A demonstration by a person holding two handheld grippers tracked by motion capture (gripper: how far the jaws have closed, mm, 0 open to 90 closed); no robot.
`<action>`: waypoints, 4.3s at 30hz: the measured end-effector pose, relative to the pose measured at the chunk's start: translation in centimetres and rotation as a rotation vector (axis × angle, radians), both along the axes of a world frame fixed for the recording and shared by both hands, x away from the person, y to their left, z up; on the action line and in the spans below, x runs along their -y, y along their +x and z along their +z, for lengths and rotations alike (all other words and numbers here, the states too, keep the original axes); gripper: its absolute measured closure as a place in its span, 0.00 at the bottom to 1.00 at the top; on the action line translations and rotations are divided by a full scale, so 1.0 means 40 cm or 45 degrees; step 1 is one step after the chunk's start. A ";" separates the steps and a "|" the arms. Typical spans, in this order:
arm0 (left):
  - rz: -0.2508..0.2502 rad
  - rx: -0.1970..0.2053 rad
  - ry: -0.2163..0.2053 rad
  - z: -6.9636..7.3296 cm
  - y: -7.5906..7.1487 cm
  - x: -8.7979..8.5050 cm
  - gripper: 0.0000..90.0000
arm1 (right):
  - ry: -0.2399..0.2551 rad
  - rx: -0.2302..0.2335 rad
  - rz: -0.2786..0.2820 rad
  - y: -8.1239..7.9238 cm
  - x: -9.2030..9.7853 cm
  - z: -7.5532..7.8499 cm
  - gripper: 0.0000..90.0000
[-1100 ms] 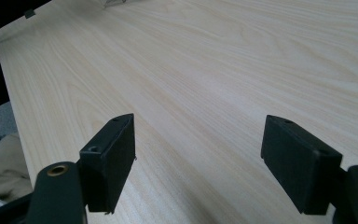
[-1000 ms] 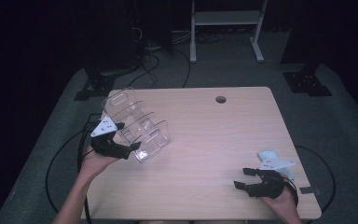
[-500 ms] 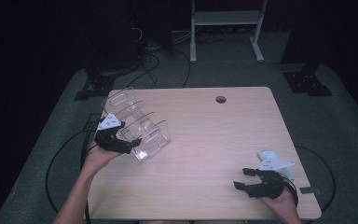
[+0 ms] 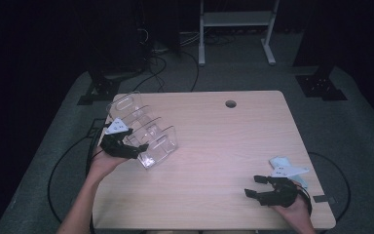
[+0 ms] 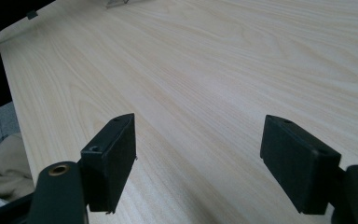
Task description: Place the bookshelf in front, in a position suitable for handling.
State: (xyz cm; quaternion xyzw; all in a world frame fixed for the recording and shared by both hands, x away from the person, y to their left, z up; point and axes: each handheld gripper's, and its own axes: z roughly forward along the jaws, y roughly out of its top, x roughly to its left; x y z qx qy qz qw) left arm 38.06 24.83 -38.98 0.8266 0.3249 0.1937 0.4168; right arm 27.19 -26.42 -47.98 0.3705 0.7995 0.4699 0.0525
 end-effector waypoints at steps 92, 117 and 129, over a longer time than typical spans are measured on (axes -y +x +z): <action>-0.095 0.077 -0.143 -0.026 -0.160 0.232 0.02 | 0.089 0.013 -0.177 0.015 0.120 0.003 0.31; -0.098 0.057 -0.086 -0.002 -0.056 0.260 0.02 | -0.130 0.003 -0.480 0.096 0.217 0.009 0.34; -0.109 -0.016 -0.050 -0.023 -0.025 0.279 0.02 | -0.273 -0.091 -0.541 0.152 0.217 -0.030 0.42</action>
